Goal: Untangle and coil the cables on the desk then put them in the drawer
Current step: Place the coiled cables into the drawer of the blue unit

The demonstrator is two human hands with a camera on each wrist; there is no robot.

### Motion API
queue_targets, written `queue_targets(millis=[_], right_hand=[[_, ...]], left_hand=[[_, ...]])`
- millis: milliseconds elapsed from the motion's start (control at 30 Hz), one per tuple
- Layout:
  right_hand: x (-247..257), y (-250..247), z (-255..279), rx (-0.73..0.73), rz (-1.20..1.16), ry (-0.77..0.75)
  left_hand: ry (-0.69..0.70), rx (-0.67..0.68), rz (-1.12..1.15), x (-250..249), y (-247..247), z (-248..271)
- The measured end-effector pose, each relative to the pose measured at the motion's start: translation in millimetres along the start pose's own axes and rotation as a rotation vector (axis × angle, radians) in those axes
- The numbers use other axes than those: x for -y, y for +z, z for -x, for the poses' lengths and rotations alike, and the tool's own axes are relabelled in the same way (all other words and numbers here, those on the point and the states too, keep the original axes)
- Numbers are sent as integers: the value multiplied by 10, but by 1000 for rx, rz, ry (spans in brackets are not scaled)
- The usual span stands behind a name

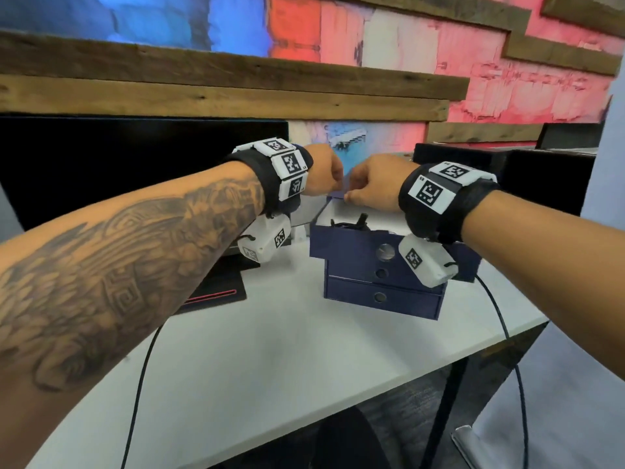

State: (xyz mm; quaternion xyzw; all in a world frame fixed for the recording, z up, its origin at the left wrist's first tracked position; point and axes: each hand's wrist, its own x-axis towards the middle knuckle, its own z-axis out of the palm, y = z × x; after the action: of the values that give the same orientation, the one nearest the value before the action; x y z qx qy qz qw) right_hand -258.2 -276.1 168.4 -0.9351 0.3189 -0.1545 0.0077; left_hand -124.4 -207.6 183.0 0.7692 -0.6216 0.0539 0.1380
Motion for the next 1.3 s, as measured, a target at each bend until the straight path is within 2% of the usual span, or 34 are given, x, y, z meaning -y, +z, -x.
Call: queue_targets(millis=[233,400,567,700,767,867,933,1133,1233,1300], right_hand=[[1104,616,-379,106,-82,-190],[1907,1225,-563,240,-141,-303],[2658,1910,-661,362,-114,-402],[3157,2472,-767,457,-99,-429],[3301,2680,-808,495,-94,-410],[3484,2949,-885,516,-92,-393],[3537,3053,-907,517,-105,-372],[3524,3111,-885,562,-170,-315],[3427,3056,-871,575,-274,-278],[3342,2987,-845,560,-355,-254]], left_hand=[[-307,81,30,1254,31,790],[-524,151,77,2066,222,1386],[-720,286,52,2730,506,1905],[-823,368,-16,3126,777,2208],[-910,402,13,3214,909,2276],[-997,290,116,3370,1088,2326],[-1001,262,127,3412,1151,2348],[-1031,286,131,3414,1270,2366],[-1050,308,275,3391,1294,2391],[-1091,289,496,3312,1272,2379]])
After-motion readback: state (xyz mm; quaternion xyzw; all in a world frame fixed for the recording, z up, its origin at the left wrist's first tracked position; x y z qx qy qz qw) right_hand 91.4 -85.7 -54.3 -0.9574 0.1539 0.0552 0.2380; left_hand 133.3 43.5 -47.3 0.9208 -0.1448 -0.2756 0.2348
